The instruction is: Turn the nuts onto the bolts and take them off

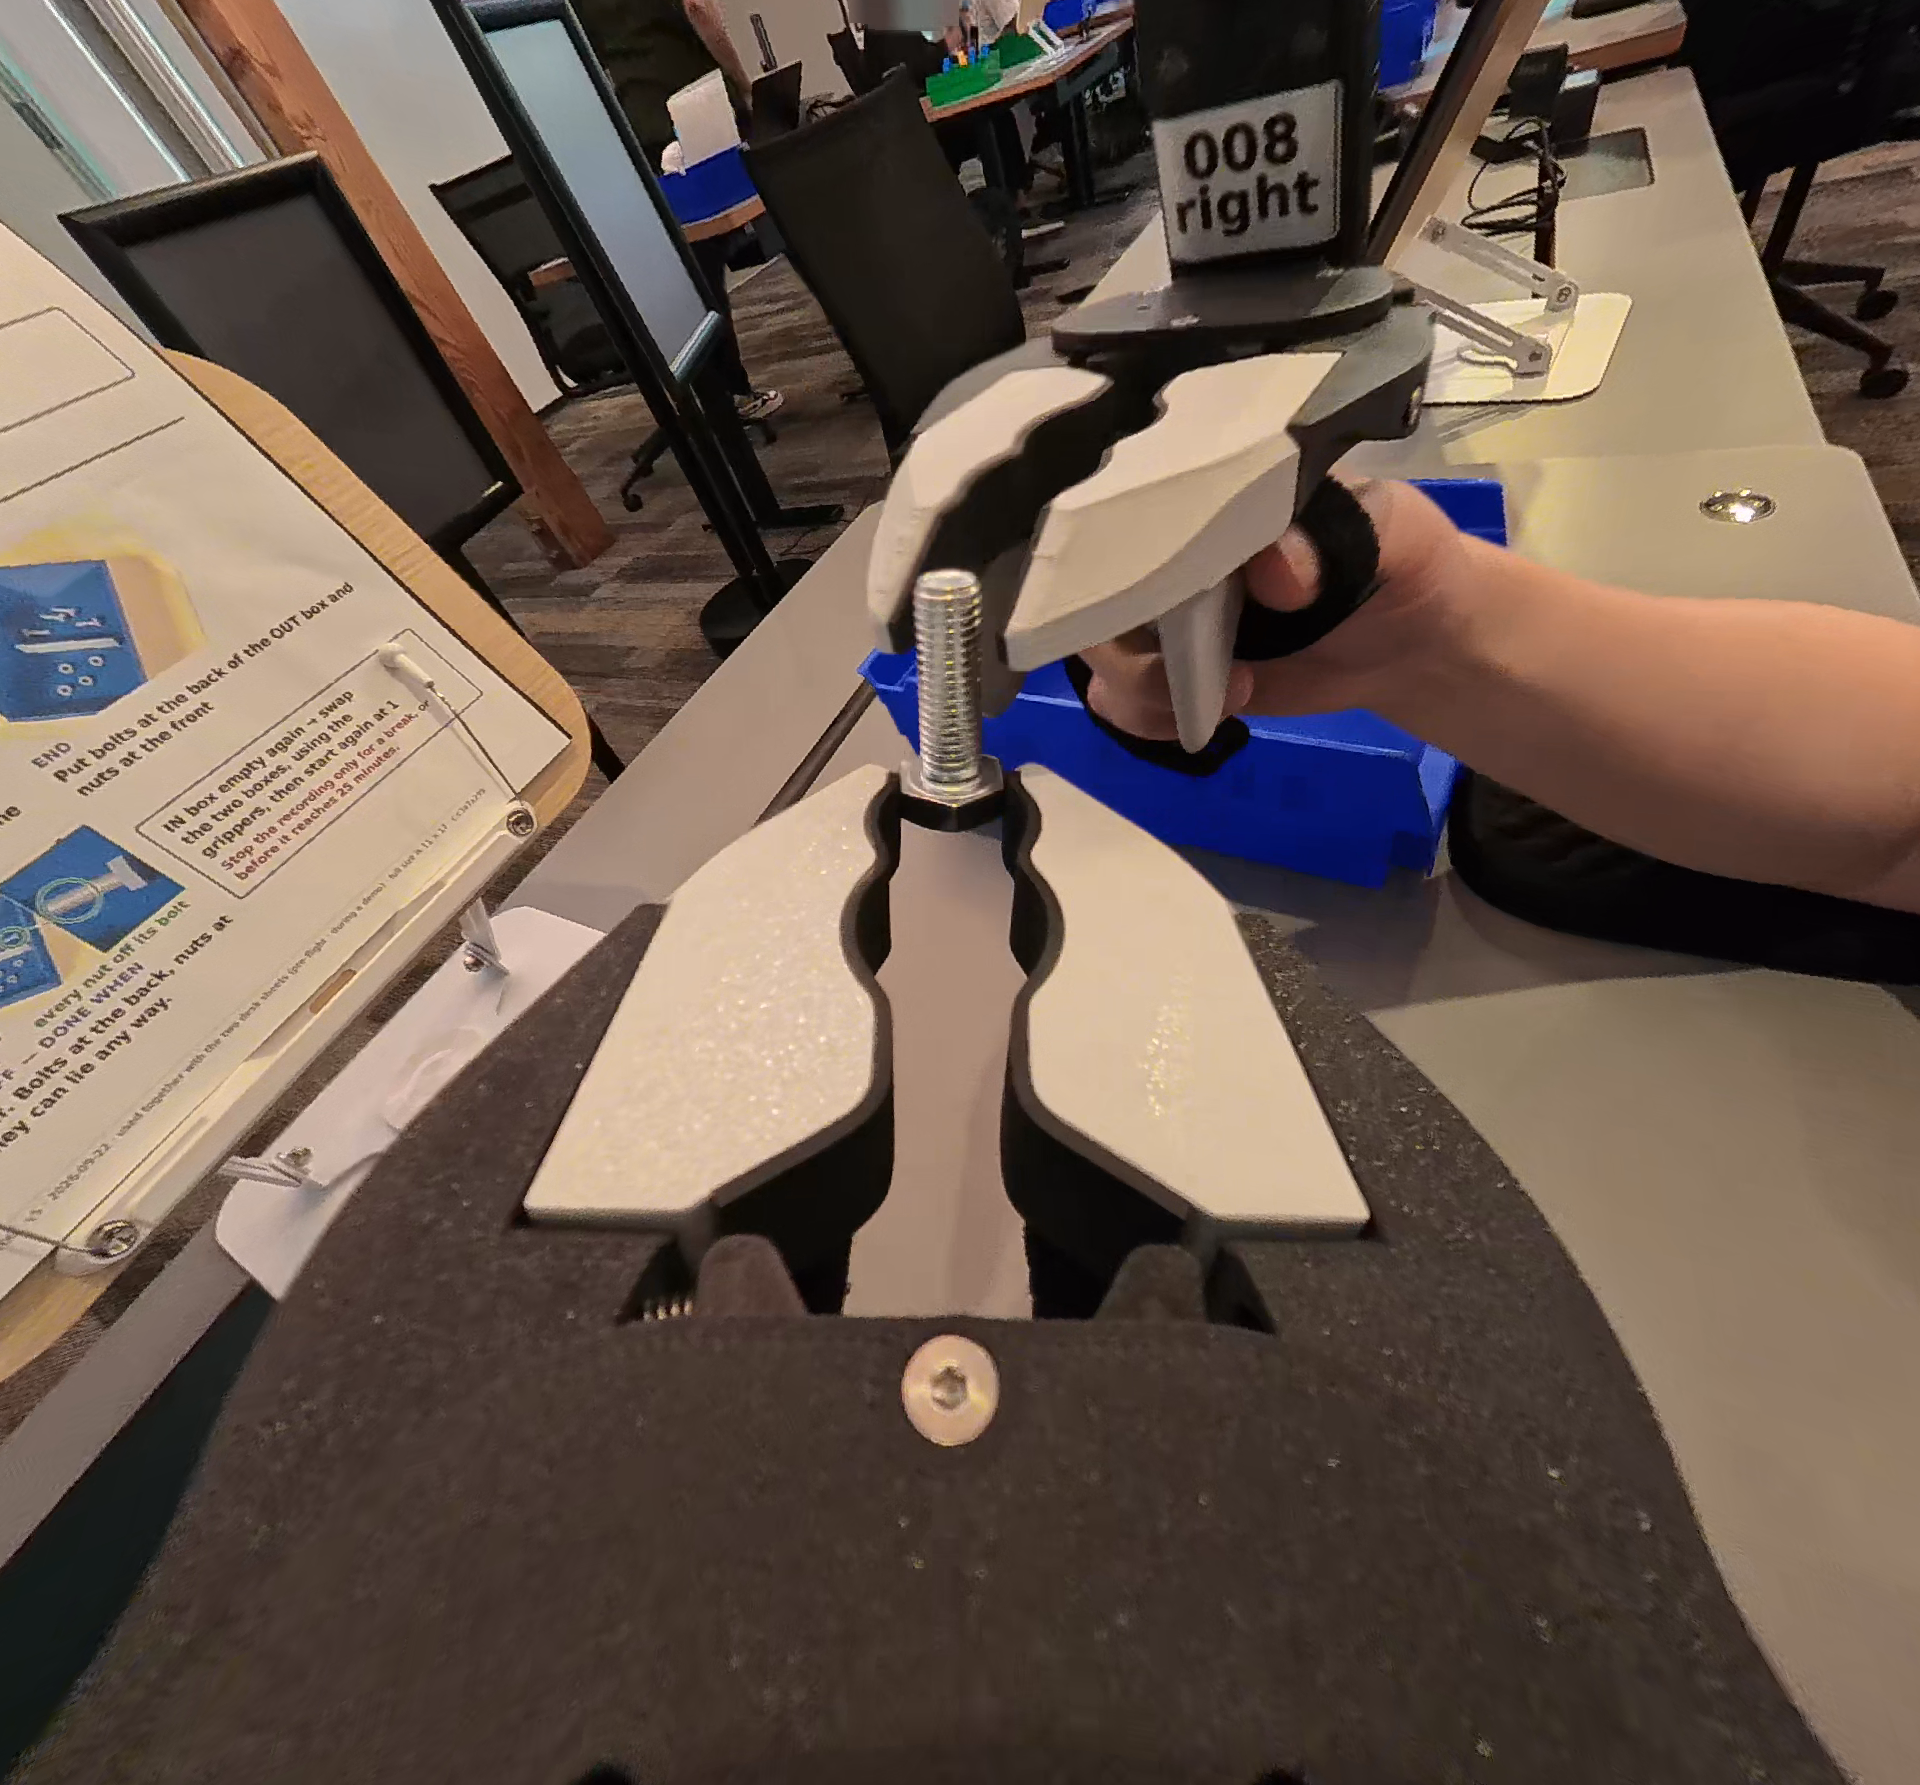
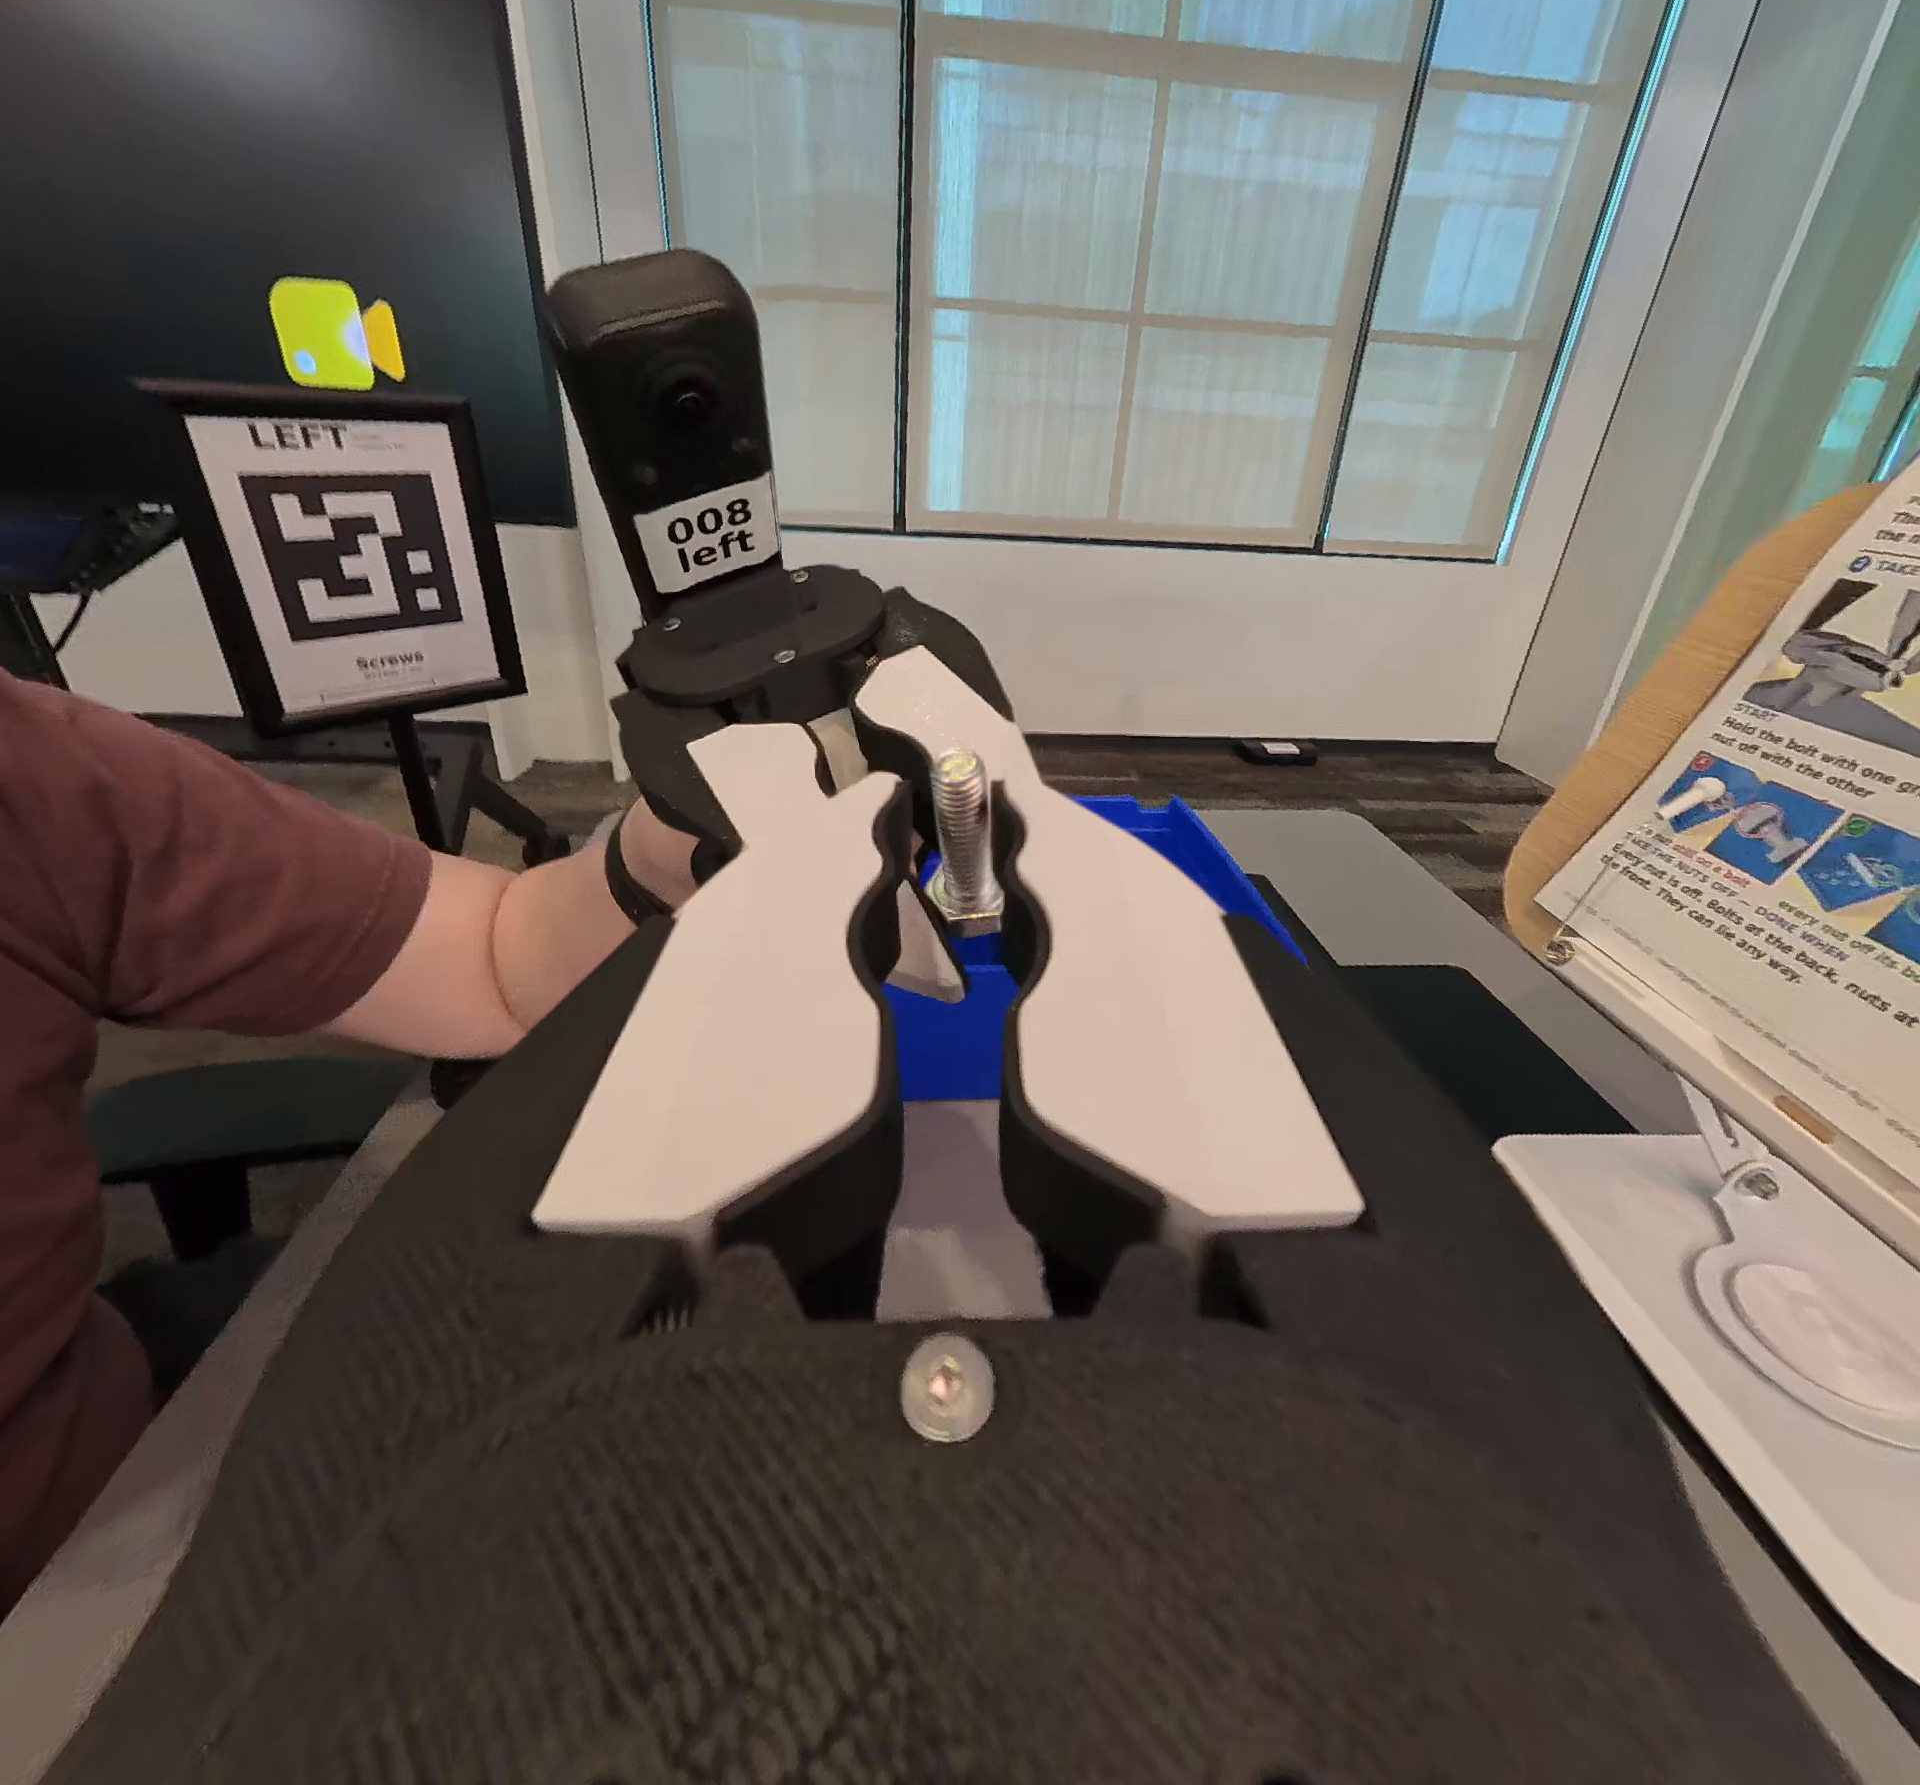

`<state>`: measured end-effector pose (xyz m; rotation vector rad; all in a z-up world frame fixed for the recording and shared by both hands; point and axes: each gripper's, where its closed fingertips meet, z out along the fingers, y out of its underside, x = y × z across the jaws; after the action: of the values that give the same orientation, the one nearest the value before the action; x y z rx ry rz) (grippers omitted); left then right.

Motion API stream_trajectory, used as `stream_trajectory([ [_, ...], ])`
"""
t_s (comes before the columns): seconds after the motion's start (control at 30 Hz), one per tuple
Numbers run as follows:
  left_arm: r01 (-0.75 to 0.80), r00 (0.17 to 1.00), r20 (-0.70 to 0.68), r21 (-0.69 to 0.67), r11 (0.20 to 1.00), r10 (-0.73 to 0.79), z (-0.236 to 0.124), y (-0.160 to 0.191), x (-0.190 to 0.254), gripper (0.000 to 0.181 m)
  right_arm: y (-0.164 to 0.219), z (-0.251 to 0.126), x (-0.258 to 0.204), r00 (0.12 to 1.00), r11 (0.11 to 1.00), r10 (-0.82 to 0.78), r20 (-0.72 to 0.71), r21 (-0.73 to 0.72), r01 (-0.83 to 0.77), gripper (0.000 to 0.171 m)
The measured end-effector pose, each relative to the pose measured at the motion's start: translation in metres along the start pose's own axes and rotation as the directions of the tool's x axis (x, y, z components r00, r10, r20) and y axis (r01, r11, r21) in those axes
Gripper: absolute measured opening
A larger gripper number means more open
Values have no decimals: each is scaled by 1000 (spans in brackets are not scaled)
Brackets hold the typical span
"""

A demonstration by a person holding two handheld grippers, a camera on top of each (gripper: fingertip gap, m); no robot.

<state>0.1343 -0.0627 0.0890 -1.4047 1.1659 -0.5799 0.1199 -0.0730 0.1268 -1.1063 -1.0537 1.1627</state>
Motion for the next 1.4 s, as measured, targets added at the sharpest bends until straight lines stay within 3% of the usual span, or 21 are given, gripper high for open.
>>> stream_trajectory([
  [0.43, 5, 998, -58, 11, 1000, -4, 9, 4, 11, 36, -6, 2, -11, 997, 996, -74, -27, -52, 72, 10],
  [0.63, -2, 998, -66, 46, 999, 5, 7, -2, 13, 23, -4, 5, -15, 995, 993, -95, -26, -71, 92, 10],
  [1.4, -7, 1000, -18, 56, 998, 8, 6, -3, 8, 15, -2, 9, -12, 996, 996, -78, -39, -48, 76, 10],
])
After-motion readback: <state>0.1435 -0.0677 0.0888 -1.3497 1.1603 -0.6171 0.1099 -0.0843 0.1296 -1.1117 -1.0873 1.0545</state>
